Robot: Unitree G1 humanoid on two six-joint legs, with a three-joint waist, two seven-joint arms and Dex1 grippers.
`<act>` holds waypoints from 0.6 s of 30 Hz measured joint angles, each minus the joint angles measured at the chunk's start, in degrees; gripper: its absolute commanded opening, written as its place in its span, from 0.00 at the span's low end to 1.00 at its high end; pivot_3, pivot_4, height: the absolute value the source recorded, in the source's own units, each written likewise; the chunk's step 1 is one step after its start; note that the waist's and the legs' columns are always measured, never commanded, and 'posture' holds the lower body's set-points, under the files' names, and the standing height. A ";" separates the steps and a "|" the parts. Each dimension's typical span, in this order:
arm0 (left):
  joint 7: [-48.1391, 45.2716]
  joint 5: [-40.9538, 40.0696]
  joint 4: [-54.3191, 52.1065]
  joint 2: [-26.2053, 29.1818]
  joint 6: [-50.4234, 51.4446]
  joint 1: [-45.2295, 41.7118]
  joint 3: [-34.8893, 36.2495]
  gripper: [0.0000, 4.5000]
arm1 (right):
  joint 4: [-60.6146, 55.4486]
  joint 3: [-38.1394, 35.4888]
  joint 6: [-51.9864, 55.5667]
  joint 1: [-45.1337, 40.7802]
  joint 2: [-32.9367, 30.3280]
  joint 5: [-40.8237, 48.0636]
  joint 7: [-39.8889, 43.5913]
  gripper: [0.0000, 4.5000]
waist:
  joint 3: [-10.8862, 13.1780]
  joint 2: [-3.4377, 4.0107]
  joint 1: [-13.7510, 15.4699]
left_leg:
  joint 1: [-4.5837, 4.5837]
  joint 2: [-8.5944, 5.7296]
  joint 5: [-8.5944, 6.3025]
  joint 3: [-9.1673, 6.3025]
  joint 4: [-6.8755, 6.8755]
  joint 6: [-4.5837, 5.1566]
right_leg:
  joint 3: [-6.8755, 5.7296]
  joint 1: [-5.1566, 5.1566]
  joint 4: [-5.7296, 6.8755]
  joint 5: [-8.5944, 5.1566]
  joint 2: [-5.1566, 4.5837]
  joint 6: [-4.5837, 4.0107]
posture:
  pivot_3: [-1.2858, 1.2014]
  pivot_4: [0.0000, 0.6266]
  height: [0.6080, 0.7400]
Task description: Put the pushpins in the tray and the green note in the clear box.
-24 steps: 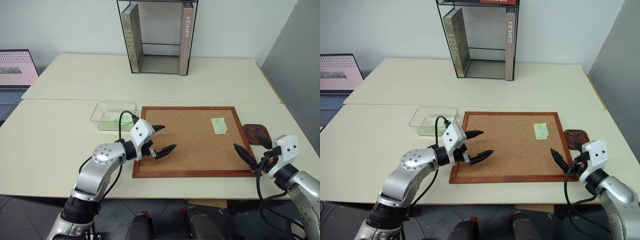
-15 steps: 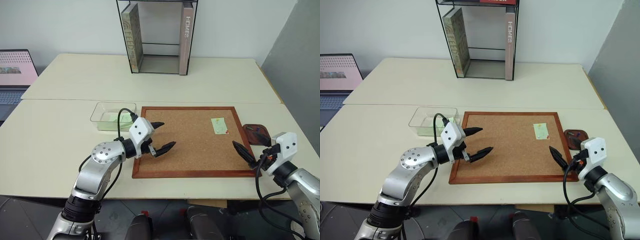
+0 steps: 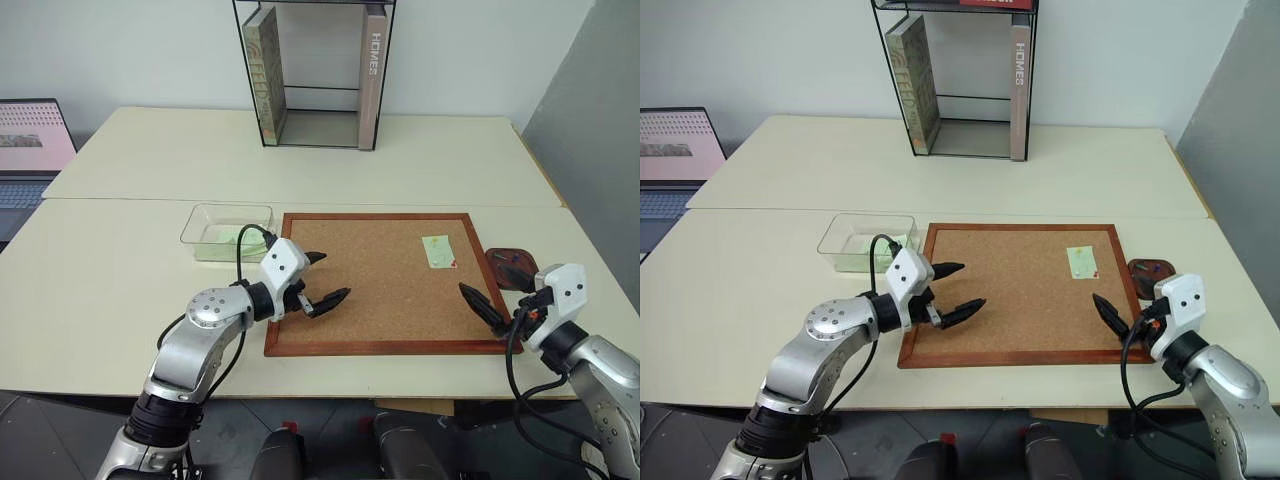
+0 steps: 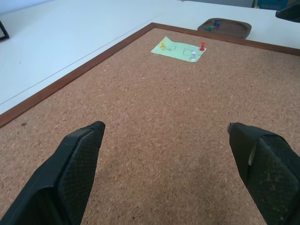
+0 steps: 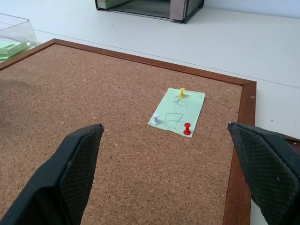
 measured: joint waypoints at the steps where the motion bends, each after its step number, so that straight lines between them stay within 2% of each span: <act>1: 0.15 0.00 0.12 -0.46 -0.22 -0.44 -0.01 0.99 | -0.76 0.12 0.15 0.00 0.00 0.03 -0.09 1.00 | 0.00 0.00 0.00 | 0.00 0.00 0.00 0.00 0.00 0.00 | 0.00 0.00 0.00 0.00 0.00 0.00 | 0.52 0.24 1.00; 9: -0.21 -0.21 1.96 -2.02 -0.71 -0.94 -0.53 0.99 | -2.91 0.99 2.27 -0.76 0.04 0.10 -1.68 1.00 | 0.00 0.00 0.00 | -0.02 -0.01 0.00 0.00 0.01 0.00 | 0.00 0.00 -0.01 0.00 0.00 0.00 | 0.52 0.24 1.00; 12: -1.06 -0.22 2.01 -3.82 -1.47 -2.35 -2.05 0.90 | -3.56 0.98 3.17 -1.59 0.03 0.21 -2.30 1.00 | 0.00 0.00 0.02 | -0.01 -0.02 0.00 -0.01 0.01 0.00 | 0.00 0.01 -0.01 0.01 0.00 0.01 | 0.52 0.24 1.00; 18: -0.40 1.69 5.54 -6.56 -3.86 -4.46 -4.98 0.65 | -4.20 1.09 4.22 -2.00 0.05 0.55 -2.98 1.00 | 0.00 0.00 0.09 | -0.02 -0.03 0.00 -0.03 0.01 0.00 | 0.00 0.02 0.00 0.01 0.00 0.02 | 0.52 0.24 1.00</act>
